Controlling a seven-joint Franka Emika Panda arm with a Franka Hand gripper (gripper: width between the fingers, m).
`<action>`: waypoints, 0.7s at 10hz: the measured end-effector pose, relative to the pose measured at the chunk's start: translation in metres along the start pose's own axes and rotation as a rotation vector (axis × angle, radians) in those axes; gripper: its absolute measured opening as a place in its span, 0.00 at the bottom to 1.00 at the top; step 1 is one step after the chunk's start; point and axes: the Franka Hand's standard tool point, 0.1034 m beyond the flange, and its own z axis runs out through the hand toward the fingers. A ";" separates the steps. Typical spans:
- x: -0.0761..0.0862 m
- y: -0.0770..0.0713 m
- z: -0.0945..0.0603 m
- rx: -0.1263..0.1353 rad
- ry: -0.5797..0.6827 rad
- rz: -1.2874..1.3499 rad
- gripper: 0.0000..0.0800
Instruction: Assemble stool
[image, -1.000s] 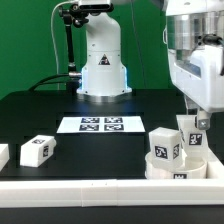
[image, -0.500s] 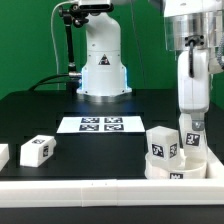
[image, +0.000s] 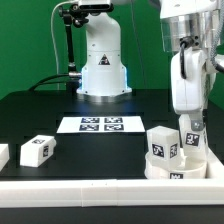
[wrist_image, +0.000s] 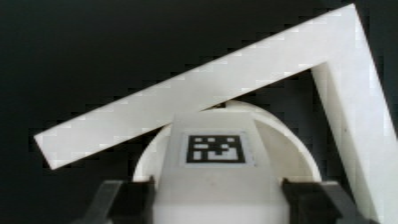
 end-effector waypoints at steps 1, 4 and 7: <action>0.001 -0.001 -0.001 -0.005 -0.011 0.017 0.42; 0.002 -0.001 -0.001 -0.009 -0.018 -0.015 0.52; 0.002 -0.006 -0.015 0.001 -0.033 -0.091 0.79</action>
Offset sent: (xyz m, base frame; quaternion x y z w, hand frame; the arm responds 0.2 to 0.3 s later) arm 0.0000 0.0000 0.0000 0.0000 0.0000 0.0000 1.0000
